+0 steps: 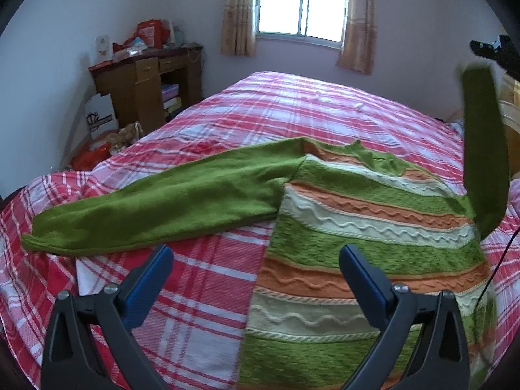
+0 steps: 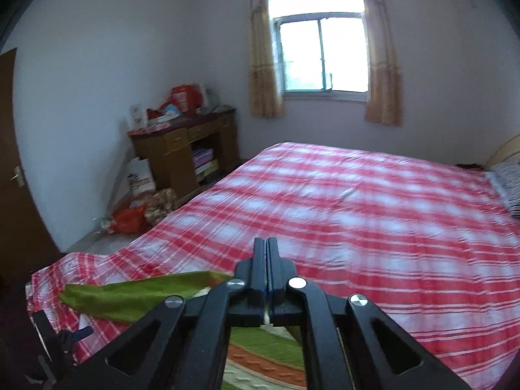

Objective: Fold small clothes
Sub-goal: 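Lift the held sleeve and lay it across the sweater front, then open the right gripper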

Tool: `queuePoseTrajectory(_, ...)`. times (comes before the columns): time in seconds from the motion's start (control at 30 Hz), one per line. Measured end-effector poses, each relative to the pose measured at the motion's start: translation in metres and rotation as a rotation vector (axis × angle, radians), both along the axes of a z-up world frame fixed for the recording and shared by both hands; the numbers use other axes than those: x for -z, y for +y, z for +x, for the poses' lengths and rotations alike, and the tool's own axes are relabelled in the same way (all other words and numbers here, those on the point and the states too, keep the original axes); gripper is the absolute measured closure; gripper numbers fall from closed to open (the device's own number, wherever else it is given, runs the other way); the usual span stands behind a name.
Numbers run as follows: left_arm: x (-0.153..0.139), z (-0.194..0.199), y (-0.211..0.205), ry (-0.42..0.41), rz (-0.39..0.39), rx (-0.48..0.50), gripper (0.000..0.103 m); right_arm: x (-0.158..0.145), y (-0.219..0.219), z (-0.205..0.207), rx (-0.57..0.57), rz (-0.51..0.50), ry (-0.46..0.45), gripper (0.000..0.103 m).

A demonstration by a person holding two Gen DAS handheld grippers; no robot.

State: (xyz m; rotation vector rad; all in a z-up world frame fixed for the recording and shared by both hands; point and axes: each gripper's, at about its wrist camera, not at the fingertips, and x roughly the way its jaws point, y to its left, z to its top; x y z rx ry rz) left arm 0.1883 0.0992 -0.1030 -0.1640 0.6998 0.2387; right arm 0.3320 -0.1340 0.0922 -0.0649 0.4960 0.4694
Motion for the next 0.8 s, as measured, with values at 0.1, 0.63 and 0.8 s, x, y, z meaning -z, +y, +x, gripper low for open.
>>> queuePoseTrajectory(0.1,0.003,0.0,0.005,0.01,-0.008,-0.009,0.0,0.032,0.032,0.01,-0.045,0.019,0.052,0.103)
queuePoseTrajectory(0.63,-0.016,0.055,-0.02,0.089,-0.223,0.226,0.0,0.172,-0.032,-0.002,-0.009,-0.191,0.281,0.102)
queuePoseTrajectory(0.8,-0.016,0.097,-0.083,0.145,-0.182,0.347,0.013,0.208,-0.085,-0.033,0.023,-0.118,0.348,0.096)
